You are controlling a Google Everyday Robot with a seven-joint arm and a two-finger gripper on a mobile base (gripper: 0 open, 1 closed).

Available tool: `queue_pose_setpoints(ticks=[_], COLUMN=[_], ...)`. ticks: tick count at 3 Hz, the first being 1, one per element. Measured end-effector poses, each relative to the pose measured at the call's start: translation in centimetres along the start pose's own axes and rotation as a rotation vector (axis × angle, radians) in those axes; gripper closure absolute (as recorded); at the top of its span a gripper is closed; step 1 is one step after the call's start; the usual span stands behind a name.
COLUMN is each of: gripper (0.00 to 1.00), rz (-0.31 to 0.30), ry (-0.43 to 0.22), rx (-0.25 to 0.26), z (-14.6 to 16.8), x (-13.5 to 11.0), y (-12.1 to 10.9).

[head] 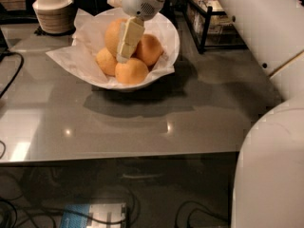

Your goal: Pick orange from white bowl

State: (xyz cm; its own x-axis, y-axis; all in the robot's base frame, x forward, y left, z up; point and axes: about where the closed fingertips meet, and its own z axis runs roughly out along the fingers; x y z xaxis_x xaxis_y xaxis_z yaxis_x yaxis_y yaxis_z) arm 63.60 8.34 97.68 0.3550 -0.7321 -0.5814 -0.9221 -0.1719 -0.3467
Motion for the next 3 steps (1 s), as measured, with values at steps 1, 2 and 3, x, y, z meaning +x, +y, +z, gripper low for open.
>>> queue_pose_setpoints(ticks=[1,2,3], gripper=[0.0,0.0,0.0], rz=[0.043,0.074,0.077], ry=[-0.009,-0.015,-0.026], rx=[-0.003,-0.023,-0.076], z=[0.4,1.2,2.7], x=[1.2,2.4,2.8], y=[0.5,0.4,0.0])
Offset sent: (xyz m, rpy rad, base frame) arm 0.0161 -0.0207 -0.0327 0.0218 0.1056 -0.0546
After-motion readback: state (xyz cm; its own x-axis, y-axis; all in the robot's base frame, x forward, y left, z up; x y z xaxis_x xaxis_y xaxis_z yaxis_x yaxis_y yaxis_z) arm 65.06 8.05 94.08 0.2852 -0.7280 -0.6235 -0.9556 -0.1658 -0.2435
